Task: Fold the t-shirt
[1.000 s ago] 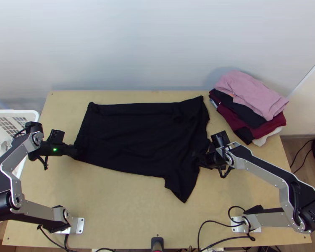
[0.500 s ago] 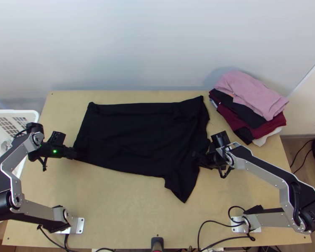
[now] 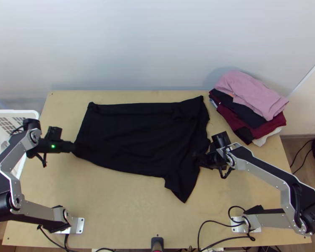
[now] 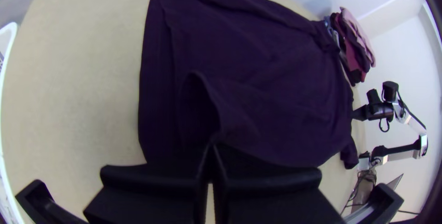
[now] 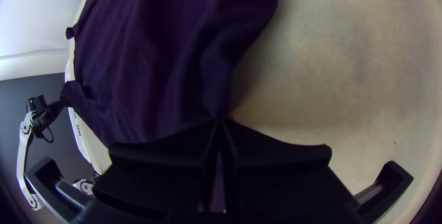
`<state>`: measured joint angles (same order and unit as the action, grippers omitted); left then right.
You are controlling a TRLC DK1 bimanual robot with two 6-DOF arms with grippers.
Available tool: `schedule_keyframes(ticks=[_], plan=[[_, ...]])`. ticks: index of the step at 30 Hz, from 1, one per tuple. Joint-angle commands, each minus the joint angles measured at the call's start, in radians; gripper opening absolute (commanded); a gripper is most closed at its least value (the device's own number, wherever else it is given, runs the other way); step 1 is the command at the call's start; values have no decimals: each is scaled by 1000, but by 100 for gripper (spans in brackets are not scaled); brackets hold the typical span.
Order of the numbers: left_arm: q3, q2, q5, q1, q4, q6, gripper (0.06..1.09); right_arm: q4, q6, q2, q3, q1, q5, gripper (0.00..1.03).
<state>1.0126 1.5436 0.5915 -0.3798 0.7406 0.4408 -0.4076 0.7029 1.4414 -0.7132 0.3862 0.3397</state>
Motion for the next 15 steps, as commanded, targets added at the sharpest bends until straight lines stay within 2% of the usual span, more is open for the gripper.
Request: schedule_keyframes(ticks=[1,9,13,15], plan=[[52,-65,33,-2,-18,-117,10,-7,14,-93,-19,-50,-11,3],[92,-214,39,41,-139,-406,10,-88,-83,-237,-150,-150,-11,3],[146,-297,-39,93,-175,-524,10,-94,-95,-256,-235,-181,-11,3],[185,-330,-88,117,-176,-565,10,-92,-131,-256,-292,-185,-13,3]])
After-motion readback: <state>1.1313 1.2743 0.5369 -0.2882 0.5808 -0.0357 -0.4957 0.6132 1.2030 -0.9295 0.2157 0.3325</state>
